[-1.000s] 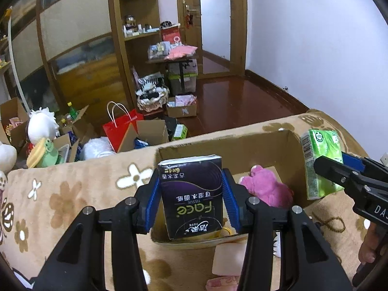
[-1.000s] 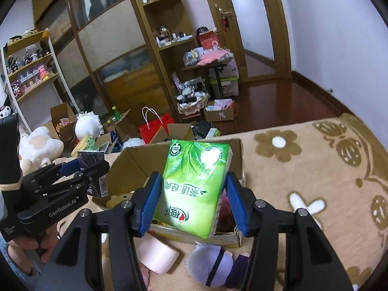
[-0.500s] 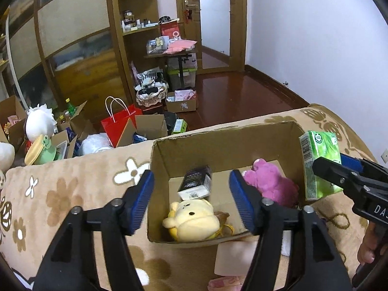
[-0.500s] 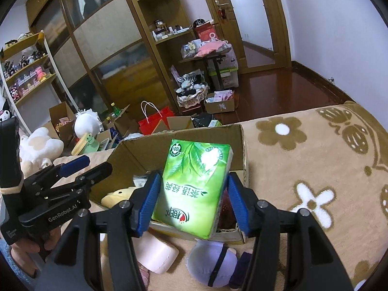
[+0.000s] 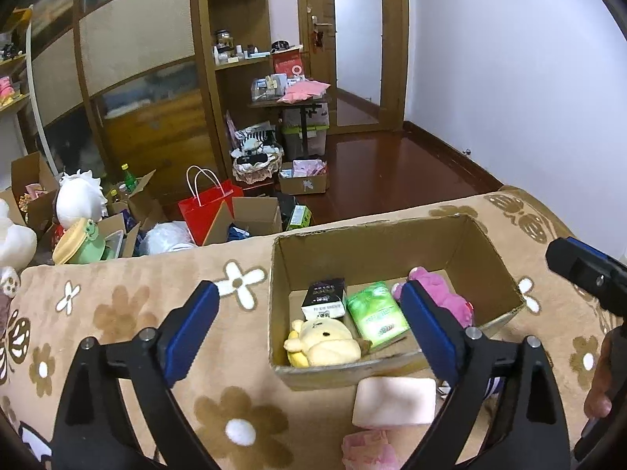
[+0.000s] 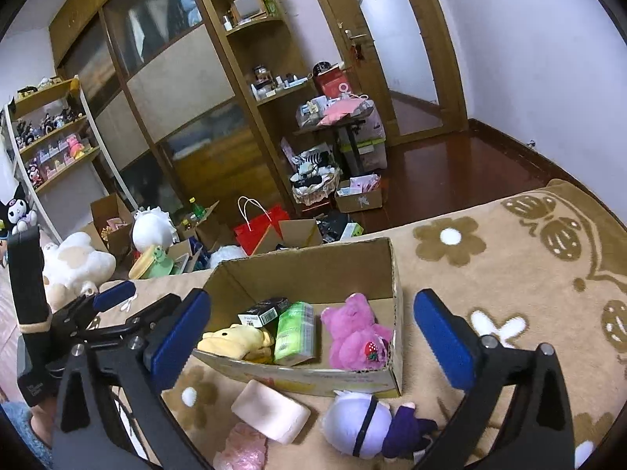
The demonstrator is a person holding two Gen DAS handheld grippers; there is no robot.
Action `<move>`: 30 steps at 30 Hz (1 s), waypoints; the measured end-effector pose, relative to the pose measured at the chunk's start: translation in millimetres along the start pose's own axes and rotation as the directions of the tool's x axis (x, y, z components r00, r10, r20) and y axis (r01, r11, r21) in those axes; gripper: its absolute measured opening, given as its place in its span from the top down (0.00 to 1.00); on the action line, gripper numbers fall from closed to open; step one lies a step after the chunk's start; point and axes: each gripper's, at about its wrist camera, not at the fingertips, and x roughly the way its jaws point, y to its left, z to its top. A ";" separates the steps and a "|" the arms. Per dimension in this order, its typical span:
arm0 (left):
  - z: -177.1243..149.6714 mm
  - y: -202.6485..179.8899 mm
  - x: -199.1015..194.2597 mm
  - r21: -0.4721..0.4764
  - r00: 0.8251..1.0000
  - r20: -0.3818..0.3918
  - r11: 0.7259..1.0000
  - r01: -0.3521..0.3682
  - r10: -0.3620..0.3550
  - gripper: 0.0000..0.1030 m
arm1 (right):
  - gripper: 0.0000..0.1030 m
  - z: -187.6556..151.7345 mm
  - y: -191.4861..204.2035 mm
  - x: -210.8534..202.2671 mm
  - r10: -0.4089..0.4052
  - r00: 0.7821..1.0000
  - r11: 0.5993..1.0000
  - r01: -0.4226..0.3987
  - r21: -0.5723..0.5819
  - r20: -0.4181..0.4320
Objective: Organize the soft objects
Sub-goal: 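Reach the left tool to the pink wrapped roll while the right tool reaches the black-white plush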
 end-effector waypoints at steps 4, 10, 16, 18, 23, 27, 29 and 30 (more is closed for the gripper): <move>-4.4 2.8 -13.6 -0.008 1.000 -0.012 1.000 -0.005 0.005 0.05 | 0.00 1.2 -0.3 -16.2 -0.014 1.000 1.000 0.014 0.007 0.013; -12.5 6.0 -39.3 -0.029 1.000 -0.026 1.000 -0.012 0.011 0.03 | 0.00 1.0 5.5 -45.7 -0.036 0.999 0.999 0.037 -0.005 0.036; -18.8 0.4 -59.3 -0.006 0.998 -0.062 1.000 0.005 -0.006 0.03 | 0.00 -8.6 12.3 -68.8 -0.099 0.995 0.995 0.100 -0.028 0.014; -22.1 -1.9 -66.3 0.001 0.997 -0.078 1.000 0.008 -0.008 0.03 | 0.00 -12.4 12.8 -74.7 -0.102 0.995 0.995 0.102 -0.024 0.003; -33.9 -2.8 -76.9 -0.012 0.991 -0.129 1.000 0.014 -0.016 0.03 | 0.00 -27.5 19.9 -88.0 -0.107 0.994 0.994 0.107 -0.032 -0.025; -44.4 0.0 -80.9 -0.031 0.985 -0.174 0.999 0.014 -0.019 0.03 | 0.00 -40.1 29.4 -94.0 -0.109 0.993 0.993 0.107 -0.051 -0.050; -48.8 0.9 -82.1 -0.038 0.981 -0.191 0.999 0.007 -0.015 0.03 | 0.00 -47.2 33.5 -95.7 -0.112 0.991 0.993 0.108 -0.055 -0.069; -51.6 1.7 -82.8 -0.041 0.980 -0.198 0.999 0.007 -0.015 0.03 | 0.00 -50.8 35.1 -96.4 -0.110 0.991 0.993 0.105 -0.057 -0.077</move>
